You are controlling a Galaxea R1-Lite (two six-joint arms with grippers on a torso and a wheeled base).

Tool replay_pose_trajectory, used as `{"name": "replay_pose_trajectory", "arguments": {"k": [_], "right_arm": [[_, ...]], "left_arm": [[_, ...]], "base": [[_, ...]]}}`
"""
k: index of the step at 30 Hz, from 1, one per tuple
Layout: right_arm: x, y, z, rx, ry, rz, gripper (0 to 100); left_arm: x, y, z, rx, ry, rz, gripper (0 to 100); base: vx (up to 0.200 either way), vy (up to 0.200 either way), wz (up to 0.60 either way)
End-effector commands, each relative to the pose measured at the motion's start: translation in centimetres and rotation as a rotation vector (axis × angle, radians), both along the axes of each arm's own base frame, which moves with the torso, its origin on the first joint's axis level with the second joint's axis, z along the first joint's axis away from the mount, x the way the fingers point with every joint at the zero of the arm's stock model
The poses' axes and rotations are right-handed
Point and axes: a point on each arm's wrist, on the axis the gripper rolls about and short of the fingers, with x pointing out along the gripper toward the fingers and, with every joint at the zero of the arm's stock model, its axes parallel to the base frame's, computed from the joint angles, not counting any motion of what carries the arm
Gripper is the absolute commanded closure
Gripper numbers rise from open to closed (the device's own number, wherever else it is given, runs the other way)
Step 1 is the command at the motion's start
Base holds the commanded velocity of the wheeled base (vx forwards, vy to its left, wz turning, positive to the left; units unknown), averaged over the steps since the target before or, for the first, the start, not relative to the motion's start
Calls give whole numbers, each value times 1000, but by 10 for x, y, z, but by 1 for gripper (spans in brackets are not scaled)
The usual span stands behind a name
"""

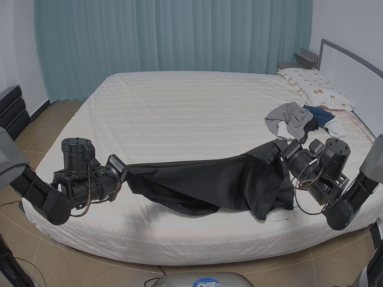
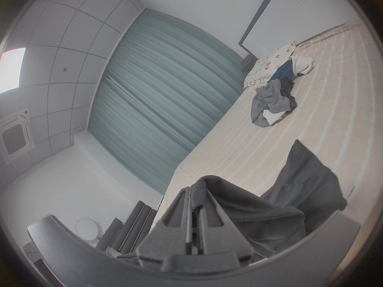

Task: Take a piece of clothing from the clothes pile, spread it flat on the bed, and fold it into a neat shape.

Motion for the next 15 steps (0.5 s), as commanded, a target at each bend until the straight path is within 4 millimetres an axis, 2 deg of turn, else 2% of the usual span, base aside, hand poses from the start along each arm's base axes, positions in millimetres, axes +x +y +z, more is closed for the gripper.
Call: {"name": "replay_pose_trajectory", "arguments": {"k": [1,8,9,11,13,14,15], "right_arm": [[-33,-11,21,-20,-39,5,100],[-87,-26,63,-116,-187,15,100],[-100,-31,80,-125,-238,7,100],[-107,-35,90,-129,-261,2,100],[-122,-42,128,-105,-323,-6,100],[-122,-42,128,-105,-323,-6,100],[-130,-46,153,-90,-352,-10,100]], "left_arm": [[-20,0,21,-4,-22,-16,100],[-48,-1,50,-9,-42,-50,100],[-57,0,60,-12,-47,-58,100],[-62,1,66,-11,-57,-61,100],[-70,3,88,-28,-107,-64,100],[-70,3,88,-28,-107,-64,100],[-72,5,98,-34,-129,-61,100]], "base": [[-200,0,0],[-200,0,0],[-200,0,0],[-200,0,0],[-200,0,0],[-200,0,0],[0,0,0]]}}
